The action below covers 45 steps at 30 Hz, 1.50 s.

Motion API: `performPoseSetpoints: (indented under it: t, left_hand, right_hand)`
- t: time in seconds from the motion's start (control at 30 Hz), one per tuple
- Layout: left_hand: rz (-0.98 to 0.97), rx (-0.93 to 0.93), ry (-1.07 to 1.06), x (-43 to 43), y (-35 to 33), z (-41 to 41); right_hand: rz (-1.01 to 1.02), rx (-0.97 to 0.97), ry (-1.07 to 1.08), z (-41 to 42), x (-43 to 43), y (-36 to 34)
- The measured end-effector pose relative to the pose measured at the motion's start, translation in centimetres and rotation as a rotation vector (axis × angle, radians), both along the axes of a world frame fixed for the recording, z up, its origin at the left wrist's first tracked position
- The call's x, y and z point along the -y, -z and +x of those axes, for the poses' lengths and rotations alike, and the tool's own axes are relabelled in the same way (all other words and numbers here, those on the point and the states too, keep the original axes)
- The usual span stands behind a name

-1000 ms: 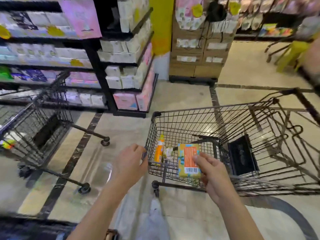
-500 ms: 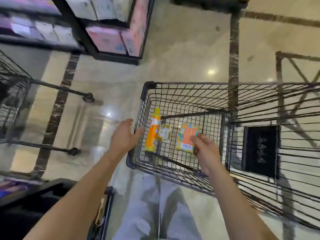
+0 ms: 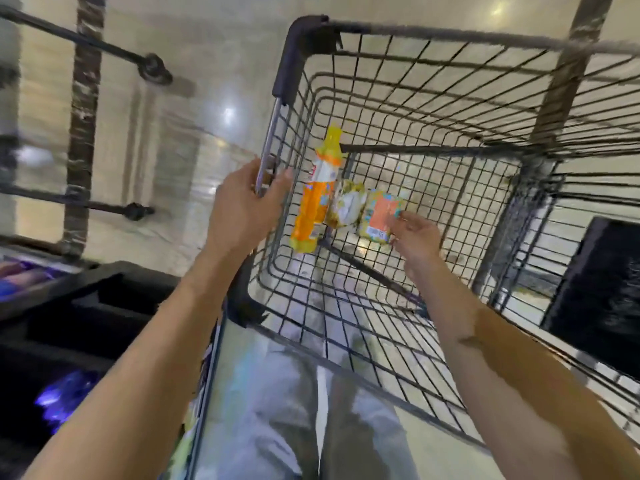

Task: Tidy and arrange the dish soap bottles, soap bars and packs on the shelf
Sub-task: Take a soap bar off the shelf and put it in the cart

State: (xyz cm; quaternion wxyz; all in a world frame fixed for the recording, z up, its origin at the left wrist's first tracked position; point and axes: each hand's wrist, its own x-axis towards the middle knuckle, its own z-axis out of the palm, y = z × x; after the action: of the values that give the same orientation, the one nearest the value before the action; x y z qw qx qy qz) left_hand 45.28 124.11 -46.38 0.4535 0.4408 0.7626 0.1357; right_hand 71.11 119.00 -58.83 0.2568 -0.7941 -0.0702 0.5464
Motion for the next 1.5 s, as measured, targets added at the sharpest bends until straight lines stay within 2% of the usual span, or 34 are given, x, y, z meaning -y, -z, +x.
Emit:
performPoseSetpoints:
  t: [0.13, 0.3, 0.47, 0.57, 0.7, 0.93, 1.07, 1.3, 1.4, 1.5]
  left_hand:
    - [0.02, -0.055, 0.034, 0.0, -0.4, 0.2]
    - [0.133, -0.136, 0.135, 1.1, -2.3, 0.6]
    - [0.26, -0.358, 0.231, 5.4, -6.3, -0.1]
    - [0.29, -0.423, 0.148, 9.6, -10.3, -0.7]
    - [0.236, -0.476, 0.051, 16.6, -15.0, -1.3]
    - [0.205, -0.55, -0.41, 31.1, -20.2, -0.5]
    - [0.203, -0.658, -0.7, 39.7, -22.0, 1.0]
    - [0.026, -0.852, -1.229, 54.1, -24.5, 6.1]
    - [-0.033, -0.919, -1.404, 59.9, -24.7, 9.7]
    - [-0.083, -0.901, -1.544, 64.8, -24.8, 13.5]
  right_hand:
    - [-0.023, 0.06, -0.016, -0.3, -0.3, 1.6]
    - [-0.017, 0.111, -0.35, 0.2, -0.2, -1.6]
    - [0.199, 0.271, -0.854, -1.1, 0.4, -10.8]
    - [0.361, 0.308, -1.133, -3.2, 1.4, -17.2]
    - [0.646, 0.285, -1.484, -7.0, 2.8, -24.4]
    - [1.19, 0.191, -2.09, -15.0, 7.0, -32.3]
    - [1.424, 0.061, -2.318, -20.2, 12.4, -34.6]
    - [1.68, -0.206, -2.67, -27.3, 26.6, -37.7]
    - [1.762, -0.323, -2.729, -27.8, 33.4, -38.2]
    - [1.796, -0.435, -2.779, -27.0, 40.2, -38.6]
